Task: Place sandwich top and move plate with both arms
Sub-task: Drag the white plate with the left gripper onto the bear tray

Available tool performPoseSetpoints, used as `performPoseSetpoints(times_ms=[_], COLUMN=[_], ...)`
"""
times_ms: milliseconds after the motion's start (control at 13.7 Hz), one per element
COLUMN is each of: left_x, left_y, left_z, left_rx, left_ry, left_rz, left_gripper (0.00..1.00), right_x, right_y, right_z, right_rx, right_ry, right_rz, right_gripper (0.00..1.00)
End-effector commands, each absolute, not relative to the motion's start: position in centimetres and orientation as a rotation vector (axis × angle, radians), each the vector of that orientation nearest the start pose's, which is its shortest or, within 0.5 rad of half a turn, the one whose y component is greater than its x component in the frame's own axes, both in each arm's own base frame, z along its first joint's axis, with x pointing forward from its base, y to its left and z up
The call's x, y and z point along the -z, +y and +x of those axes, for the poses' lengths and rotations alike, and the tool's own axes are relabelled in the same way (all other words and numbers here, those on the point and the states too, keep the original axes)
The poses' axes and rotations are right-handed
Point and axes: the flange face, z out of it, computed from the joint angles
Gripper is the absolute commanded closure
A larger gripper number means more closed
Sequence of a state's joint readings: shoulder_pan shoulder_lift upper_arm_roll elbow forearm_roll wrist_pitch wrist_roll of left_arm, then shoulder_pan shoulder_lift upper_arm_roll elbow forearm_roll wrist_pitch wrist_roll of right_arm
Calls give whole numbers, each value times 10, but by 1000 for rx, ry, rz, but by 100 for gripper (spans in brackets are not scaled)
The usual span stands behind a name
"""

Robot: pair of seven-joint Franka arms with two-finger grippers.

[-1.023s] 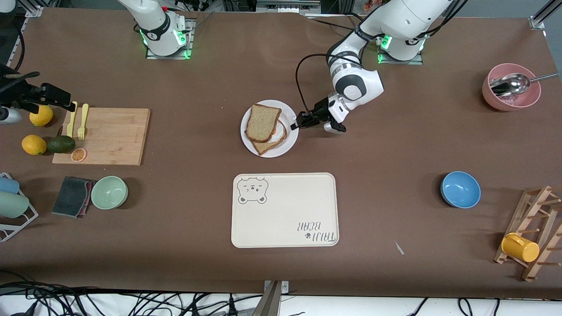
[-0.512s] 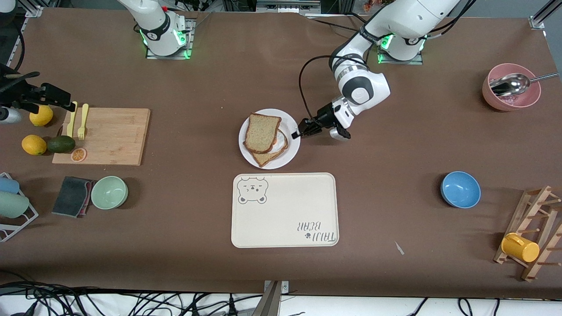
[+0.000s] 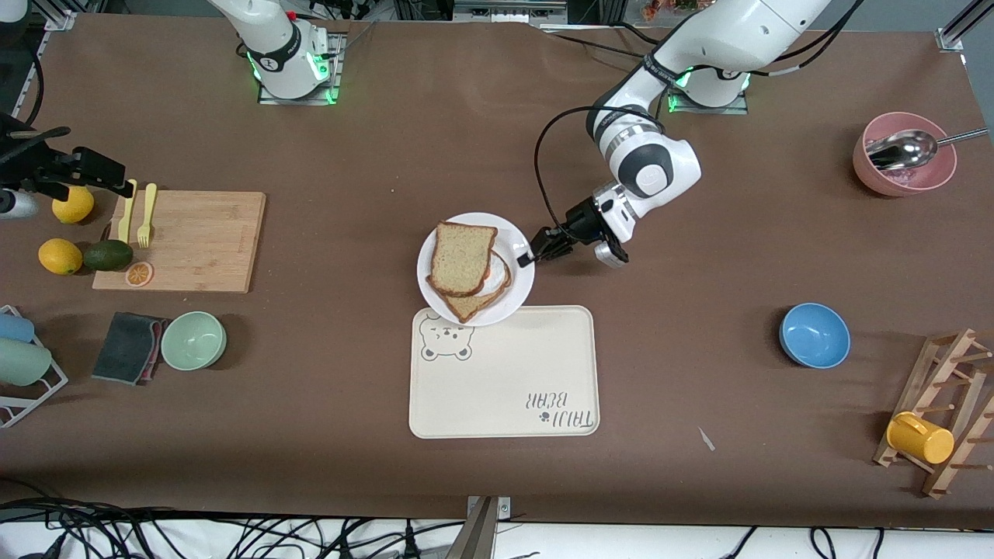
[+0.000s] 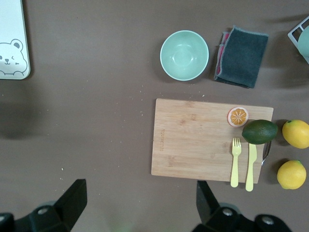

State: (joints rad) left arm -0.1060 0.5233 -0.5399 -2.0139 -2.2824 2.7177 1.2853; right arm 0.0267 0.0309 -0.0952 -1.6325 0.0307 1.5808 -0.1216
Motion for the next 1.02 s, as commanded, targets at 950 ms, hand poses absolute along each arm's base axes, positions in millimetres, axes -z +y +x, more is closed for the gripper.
performPoseSetpoints(times_ms=[950], left_x=[-146], left_y=[-301], left_z=[620], left_rx=[-532], left_ry=[530], left_rz=[1940], left_gripper=[100], right_x=[-586], right_y=[-34], right_z=[561], right_rx=[-127], right_ry=[-77], right_rz=[-3106], right_gripper=[0])
